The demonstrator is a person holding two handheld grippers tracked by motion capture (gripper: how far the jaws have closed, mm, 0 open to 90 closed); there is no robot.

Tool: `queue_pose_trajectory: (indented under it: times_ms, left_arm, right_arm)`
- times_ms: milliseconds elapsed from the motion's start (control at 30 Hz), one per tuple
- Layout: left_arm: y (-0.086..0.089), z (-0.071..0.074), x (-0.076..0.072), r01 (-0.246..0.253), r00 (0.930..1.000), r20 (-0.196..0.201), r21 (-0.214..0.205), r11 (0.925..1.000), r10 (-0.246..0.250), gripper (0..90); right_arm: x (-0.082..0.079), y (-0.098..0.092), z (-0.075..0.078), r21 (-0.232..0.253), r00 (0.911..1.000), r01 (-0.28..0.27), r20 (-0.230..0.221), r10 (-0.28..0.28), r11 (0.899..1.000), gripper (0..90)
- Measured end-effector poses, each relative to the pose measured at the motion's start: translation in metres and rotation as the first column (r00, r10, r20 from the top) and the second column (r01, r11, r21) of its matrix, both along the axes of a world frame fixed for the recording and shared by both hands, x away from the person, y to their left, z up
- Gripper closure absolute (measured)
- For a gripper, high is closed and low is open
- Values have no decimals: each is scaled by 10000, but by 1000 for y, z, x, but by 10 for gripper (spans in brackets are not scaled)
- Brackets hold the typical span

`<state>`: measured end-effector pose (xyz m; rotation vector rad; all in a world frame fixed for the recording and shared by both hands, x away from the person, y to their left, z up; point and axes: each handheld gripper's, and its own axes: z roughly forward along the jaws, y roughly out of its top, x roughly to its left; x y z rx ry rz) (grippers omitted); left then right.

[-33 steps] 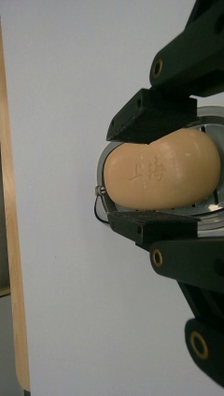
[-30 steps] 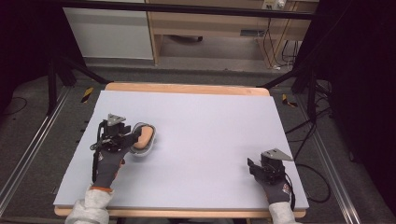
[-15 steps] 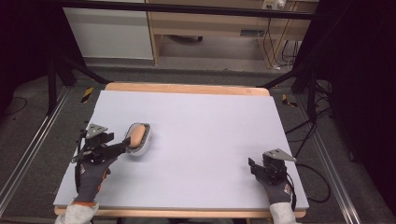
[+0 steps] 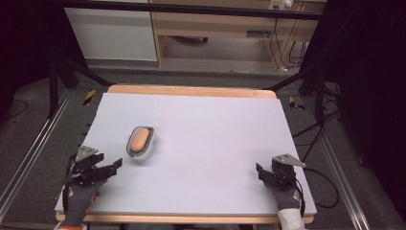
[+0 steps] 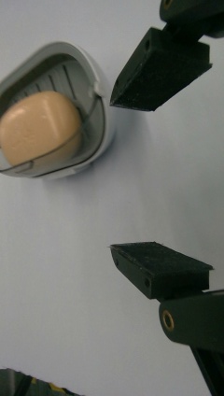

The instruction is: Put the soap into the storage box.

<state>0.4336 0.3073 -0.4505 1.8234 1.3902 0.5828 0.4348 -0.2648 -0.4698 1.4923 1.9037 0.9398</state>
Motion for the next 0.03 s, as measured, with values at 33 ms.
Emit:
queue_pose_trajectory:
  times_ms: [33]
  left_arm:
    - [1,-2,-1,-9,9999,-108,-11,10000,9,229]
  right_arm:
    - [0,-1,0,-2,10000,-20,30,20,10000,340]
